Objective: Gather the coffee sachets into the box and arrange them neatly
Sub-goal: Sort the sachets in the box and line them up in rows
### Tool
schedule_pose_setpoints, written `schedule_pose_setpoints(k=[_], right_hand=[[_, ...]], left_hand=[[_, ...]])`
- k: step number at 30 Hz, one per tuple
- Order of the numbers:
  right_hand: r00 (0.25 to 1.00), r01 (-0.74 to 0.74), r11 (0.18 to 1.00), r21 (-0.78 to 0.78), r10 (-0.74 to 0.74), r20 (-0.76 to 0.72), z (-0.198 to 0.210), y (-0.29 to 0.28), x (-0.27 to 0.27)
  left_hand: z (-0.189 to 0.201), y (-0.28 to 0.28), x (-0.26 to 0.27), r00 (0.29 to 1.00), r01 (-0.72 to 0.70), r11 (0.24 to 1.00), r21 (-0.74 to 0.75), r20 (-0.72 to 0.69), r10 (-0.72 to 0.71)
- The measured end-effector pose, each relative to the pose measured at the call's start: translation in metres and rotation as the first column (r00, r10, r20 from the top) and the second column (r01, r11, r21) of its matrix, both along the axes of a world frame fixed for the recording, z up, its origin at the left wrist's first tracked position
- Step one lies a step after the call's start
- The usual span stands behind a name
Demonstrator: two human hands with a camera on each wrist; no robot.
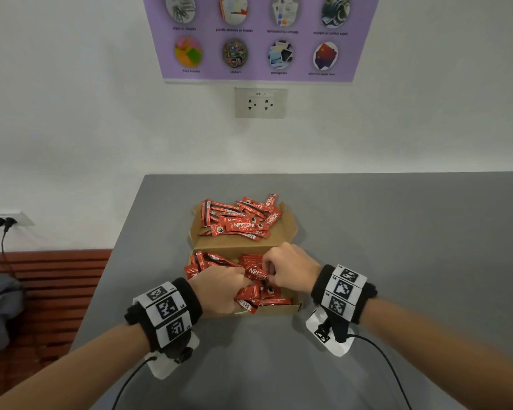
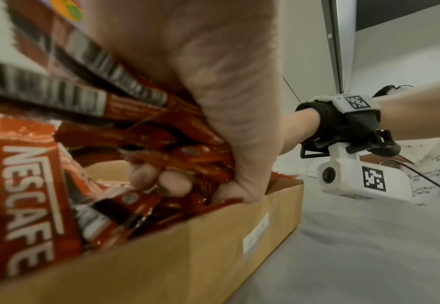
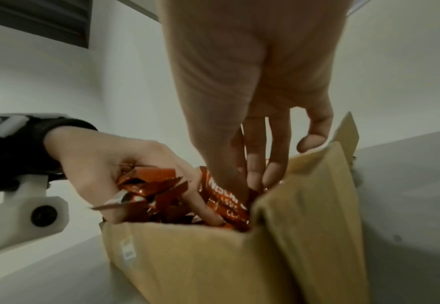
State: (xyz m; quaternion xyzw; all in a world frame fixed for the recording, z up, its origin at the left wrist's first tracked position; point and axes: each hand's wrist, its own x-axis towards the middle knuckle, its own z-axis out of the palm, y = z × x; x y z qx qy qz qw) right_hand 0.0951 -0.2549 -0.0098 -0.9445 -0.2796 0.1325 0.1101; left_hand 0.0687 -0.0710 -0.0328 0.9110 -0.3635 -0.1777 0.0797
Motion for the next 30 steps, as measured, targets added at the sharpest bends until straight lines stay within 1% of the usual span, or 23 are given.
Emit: schedule_pose_setpoints(k=[4, 6, 10, 13, 17, 20, 26, 30], right_hand=[[1.000, 0.008, 1.000, -0.017, -0.009, -0.001, -0.004, 0.002, 0.001], [1.000, 0.007, 1.000, -0.024, -0.007, 0.007, -0.006, 0.002, 0.002], [1.000, -0.006, 0.999, -0.054, 0.007, 0.020, -0.007, 0.002, 0.003], [0.999, -0.036, 0.994, -0.099, 0.040, 0.037, -0.008, 0.004, 0.003], [0.996, -0.074, 0.987, -0.140, 0.079, 0.031, -0.008, 0.006, 0.002], [0.997, -0.073, 0.990, -0.120, 0.077, 0.027, -0.009, 0.006, 0.004], [0.996, -0.073, 0.997, -0.039, 0.071, -0.047, -0.004, 0.000, 0.012], [0.994, -0.080, 0.996, -0.037, 0.077, -0.081, -0.001, -0.003, 0.007]], left_hand=[[0.004, -0.004, 0.005, 0.999, 0.001, 0.997, 0.076, -0.045, 0.003], [0.005, -0.006, 0.008, 0.998, 0.001, 0.996, 0.088, -0.067, 0.005], [0.007, -0.002, 0.012, 0.989, -0.020, 1.000, 0.015, -0.145, 0.022], [0.004, 0.004, 0.012, 0.988, -0.033, 0.999, -0.002, -0.148, 0.033], [0.000, 0.007, 0.012, 0.990, -0.015, 0.999, -0.029, -0.143, 0.011], [-0.001, 0.008, 0.012, 0.985, -0.032, 0.999, -0.027, -0.168, 0.027], [0.001, 0.007, 0.012, 0.976, -0.049, 0.999, 0.003, -0.210, 0.049], [0.001, 0.008, 0.013, 0.968, -0.076, 0.997, -0.011, -0.242, 0.071]])
